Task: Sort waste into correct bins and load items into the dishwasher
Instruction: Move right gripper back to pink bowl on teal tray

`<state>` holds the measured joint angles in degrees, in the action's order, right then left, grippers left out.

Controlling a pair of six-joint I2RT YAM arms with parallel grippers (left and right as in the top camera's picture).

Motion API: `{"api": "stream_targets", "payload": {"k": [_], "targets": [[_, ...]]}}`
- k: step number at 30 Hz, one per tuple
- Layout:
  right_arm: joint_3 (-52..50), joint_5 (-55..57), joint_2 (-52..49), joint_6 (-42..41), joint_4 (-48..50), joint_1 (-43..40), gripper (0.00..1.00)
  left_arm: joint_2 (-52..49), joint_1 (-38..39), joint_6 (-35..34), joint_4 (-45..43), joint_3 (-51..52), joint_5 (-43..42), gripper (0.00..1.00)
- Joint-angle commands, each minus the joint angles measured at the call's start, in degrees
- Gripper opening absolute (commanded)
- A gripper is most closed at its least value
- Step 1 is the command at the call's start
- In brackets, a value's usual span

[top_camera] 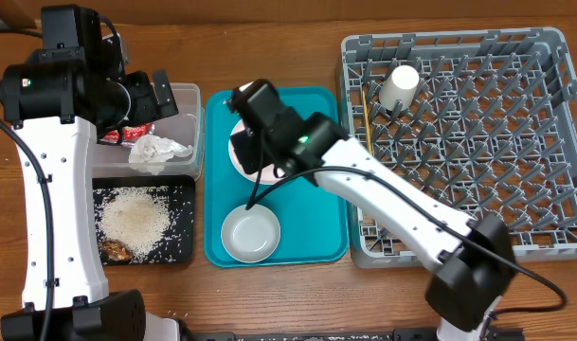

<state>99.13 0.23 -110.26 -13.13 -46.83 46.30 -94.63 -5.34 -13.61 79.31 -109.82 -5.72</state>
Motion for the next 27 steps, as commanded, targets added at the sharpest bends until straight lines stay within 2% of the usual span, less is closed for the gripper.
{"api": "stream_targets", "payload": {"k": [1,5,16,21,27], "targets": [[-0.94,2.71,-4.46,2.95,1.53,0.63,0.47,-0.39,0.13,-0.76,-0.02,-0.04,0.35,1.0],[-0.94,2.78,-7.8,5.75,3.45,0.68,0.47,-0.39,0.11,-0.79,-0.02,-0.04,0.35,1.0],[-0.94,2.99,-10.6,5.95,7.15,0.17,0.46,-0.39,0.11,-0.76,-0.02,-0.04,0.37,1.0],[-0.94,8.98,-11.96,6.16,8.02,-0.07,0.46,-0.39,0.11,-0.76,-0.02,-0.04,0.37,1.0],[-0.94,8.98,-13.6,6.14,9.16,-0.52,0.46,-0.39,0.11,-0.76,-0.02,-0.04,0.37,1.0]]}}
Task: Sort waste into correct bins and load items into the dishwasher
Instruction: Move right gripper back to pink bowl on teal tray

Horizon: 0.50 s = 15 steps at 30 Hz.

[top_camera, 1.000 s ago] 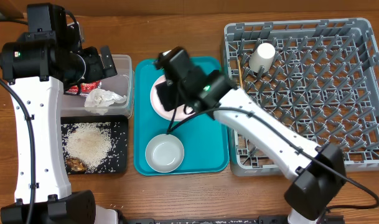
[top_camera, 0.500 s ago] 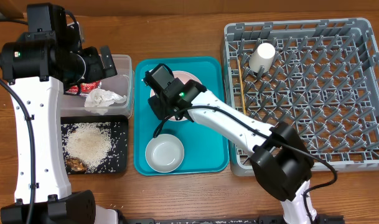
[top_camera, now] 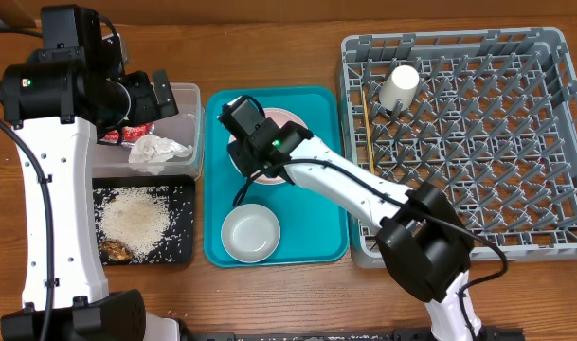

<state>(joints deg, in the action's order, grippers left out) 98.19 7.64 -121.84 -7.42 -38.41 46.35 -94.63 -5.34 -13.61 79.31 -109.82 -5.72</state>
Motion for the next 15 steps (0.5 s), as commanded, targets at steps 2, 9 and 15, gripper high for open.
{"api": "stream_targets", "payload": {"k": [2,9,15], "targets": [[0.0,1.57,-2.05,0.44,1.11,-0.74,0.46,-0.39,0.11,-0.76,-0.02,-0.04,0.37,1.0],[0.0,1.57,-2.19,0.44,1.33,-1.64,0.42,-0.39,0.11,-0.76,-0.02,-0.04,0.37,1.0],[-0.11,1.33,-2.54,0.42,1.27,-2.36,0.42,-0.39,0.11,-0.76,-0.02,-0.04,0.37,1.0]]}}
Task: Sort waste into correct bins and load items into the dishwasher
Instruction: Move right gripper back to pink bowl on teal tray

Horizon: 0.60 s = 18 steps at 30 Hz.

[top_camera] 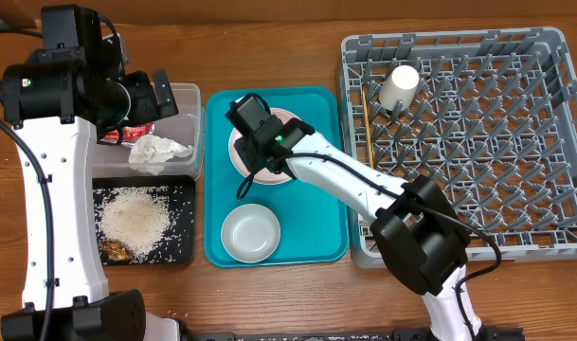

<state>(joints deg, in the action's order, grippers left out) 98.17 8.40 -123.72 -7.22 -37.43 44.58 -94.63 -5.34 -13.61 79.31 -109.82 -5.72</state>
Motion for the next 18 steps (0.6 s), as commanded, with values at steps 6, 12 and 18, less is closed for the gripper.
{"api": "stream_targets", "payload": {"k": [6,12,18], "targets": [[-0.15,0.33,-0.7,0.22,-0.15,-0.5,0.41,-0.39,0.11,-0.76,-0.02,-0.04,0.37,1.0],[-1.44,0.35,-0.7,0.24,-0.46,-0.5,0.41,-0.39,0.11,-0.76,-0.02,-0.04,0.37,1.0],[-2.71,0.35,-0.7,0.26,-0.13,-0.5,0.42,-0.39,0.11,-0.76,-0.02,-0.04,0.37,1.0]]}}
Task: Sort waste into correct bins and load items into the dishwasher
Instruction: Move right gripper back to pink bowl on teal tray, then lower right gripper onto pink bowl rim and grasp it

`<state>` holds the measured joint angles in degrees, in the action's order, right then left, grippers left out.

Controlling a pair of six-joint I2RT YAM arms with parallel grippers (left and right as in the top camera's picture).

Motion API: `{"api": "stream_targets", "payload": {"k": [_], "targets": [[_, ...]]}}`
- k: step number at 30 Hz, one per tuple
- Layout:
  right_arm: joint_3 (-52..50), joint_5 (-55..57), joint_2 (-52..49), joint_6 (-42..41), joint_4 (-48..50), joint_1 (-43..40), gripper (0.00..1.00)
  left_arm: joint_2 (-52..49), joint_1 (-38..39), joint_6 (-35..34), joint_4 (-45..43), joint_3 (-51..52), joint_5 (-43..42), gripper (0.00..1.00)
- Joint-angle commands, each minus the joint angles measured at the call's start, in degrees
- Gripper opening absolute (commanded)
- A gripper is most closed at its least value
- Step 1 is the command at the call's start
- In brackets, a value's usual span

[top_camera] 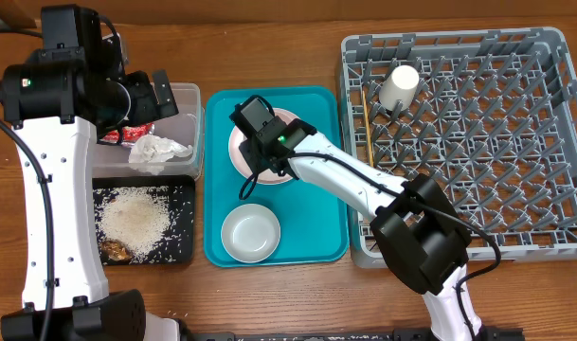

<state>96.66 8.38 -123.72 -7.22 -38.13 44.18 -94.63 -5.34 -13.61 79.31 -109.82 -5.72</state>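
Note:
In the overhead view a teal tray (321, 242) holds a pale plate (239, 150) at its back and an empty white bowl (250, 232) at its front. My right gripper (261, 152) is low over the plate. Its wrist covers the fingers, so their state does not show. My left gripper (163, 93) hangs over the clear bin (186, 95); its fingers are too dark to read. The grey dishwasher rack (459, 142) on the right carries an upside-down white cup (399, 87).
The clear bin holds crumpled white paper (158, 150) and a red wrapper (136, 134). In front of it a black tray (182, 251) holds spilled rice and a brown scrap. A thin wooden stick (368, 128) lies along the rack's left side.
My right wrist has shifted very slightly to the right over the plate. The left arm, bowl, bins and rack are unchanged.
At first my right gripper was over the plate at the back of the tray, hiding most of it. It then stood further left with its elbow drawn in and more plate showing. Since then it has stayed over the plate with small shifts. The left arm never moved.

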Motion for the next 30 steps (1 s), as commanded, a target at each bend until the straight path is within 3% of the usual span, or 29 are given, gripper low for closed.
{"api": "stream_targets", "payload": {"k": [1,14,30], "targets": [[-1.62,0.37,-0.7,0.26,0.83,-0.11,0.42,-0.39,0.11,-0.76,-0.02,-0.04,0.37,1.0],[-1.92,0.61,-0.7,1.75,5.11,-0.13,0.42,-0.39,0.11,-0.76,-0.02,-0.04,0.37,1.0],[4.42,0.24,-0.37,1.46,0.35,0.11,0.43,-0.39,0.11,-0.76,-0.02,-0.04,0.37,1.0]]}}
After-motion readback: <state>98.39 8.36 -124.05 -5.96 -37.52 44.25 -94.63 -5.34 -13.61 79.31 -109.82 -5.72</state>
